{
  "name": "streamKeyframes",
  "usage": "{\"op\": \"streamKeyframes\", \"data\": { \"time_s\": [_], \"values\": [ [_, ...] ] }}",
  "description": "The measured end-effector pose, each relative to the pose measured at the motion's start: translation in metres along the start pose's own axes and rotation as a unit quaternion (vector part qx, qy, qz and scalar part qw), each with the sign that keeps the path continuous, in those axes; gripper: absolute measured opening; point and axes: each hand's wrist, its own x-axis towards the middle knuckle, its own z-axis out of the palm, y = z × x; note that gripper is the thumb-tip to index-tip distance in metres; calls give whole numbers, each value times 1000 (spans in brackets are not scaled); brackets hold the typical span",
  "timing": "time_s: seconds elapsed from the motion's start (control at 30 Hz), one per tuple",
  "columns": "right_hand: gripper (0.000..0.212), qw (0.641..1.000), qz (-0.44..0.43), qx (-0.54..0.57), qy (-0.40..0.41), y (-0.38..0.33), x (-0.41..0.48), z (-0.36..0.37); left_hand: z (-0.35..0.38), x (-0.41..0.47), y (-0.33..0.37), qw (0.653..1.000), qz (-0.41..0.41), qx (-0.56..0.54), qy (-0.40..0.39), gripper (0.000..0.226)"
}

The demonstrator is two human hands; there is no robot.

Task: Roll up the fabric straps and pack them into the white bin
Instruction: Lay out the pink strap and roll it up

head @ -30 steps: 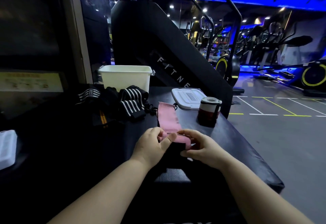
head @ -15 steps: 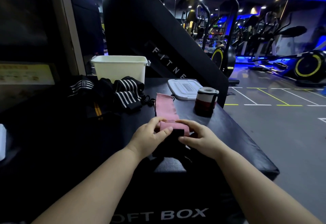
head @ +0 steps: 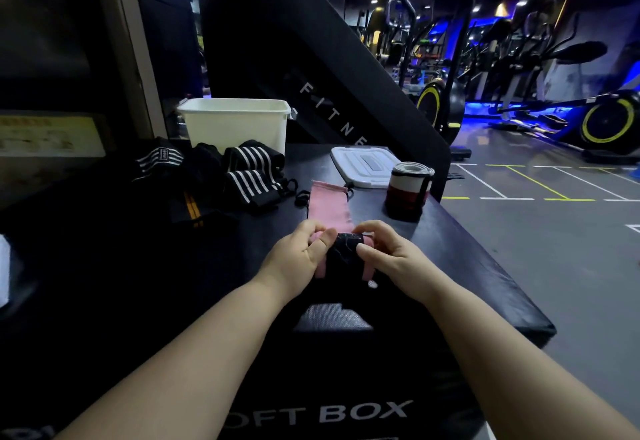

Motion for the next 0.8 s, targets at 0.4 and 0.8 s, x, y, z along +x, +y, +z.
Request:
{"op": "streamKeyframes", "data": {
  "time_s": [0.4,0.8],
  "values": [
    [24,993,-31,-93,64,-6,-2,4,-4,-2,9,999,25,-24,32,27],
    [40,996,8,-62,57,-20,-1,21,7,3,13,993,4,-73,89,26]
  ]
}}
